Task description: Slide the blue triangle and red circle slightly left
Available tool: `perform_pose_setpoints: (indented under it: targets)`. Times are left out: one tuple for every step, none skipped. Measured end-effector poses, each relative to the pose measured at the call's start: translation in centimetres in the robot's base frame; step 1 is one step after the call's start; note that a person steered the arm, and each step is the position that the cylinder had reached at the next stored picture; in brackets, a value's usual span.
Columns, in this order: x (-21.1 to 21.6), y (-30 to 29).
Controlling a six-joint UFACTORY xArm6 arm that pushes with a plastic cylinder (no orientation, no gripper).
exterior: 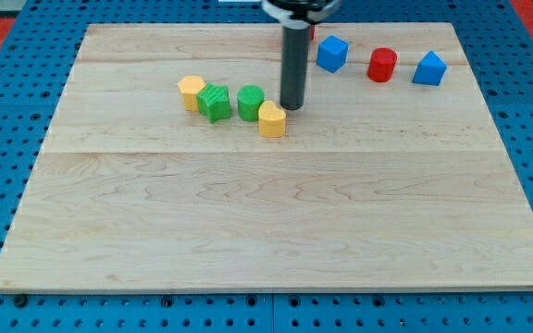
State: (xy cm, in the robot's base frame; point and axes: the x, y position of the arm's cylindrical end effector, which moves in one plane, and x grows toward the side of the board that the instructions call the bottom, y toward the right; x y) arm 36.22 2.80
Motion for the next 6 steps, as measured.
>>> perform_pose_setpoints:
  targets:
    - [2.3,9.1]
    - [4.8,6.3]
    - [2.1,16.8]
    - [-0.2,28.6]
    - [-4.3,27.1]
    - [-7.0,22.5]
